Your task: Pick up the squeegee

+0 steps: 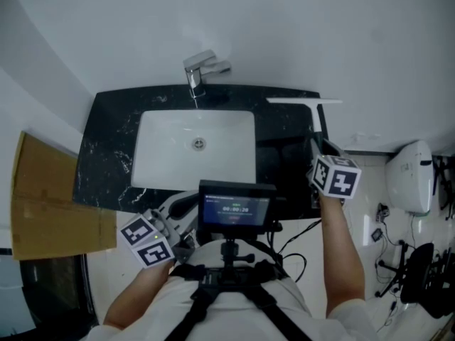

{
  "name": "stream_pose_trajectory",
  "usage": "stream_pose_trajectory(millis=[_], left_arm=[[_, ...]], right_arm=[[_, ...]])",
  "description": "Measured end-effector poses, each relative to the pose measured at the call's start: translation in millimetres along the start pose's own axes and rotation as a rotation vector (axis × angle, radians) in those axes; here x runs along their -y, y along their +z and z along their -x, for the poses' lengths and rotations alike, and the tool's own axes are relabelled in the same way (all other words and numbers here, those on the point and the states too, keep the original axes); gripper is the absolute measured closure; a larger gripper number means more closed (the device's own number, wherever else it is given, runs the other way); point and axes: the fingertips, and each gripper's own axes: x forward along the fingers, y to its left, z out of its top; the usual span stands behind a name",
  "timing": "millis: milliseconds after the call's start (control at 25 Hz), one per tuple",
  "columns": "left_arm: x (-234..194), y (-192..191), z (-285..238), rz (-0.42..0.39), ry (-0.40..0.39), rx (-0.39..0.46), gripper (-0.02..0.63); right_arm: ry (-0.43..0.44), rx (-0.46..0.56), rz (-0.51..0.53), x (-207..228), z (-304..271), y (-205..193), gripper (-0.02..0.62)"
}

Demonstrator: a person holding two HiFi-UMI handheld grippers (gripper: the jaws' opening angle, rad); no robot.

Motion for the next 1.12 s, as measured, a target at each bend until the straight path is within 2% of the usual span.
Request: stream_pose_trajectory(millis=[1120], left_arm=[[-7,2,-3,0.016,-0.034,-0.036,0.549]], right_arm=[[-0.03,-0.01,-0.015,17,30,23,0.509]])
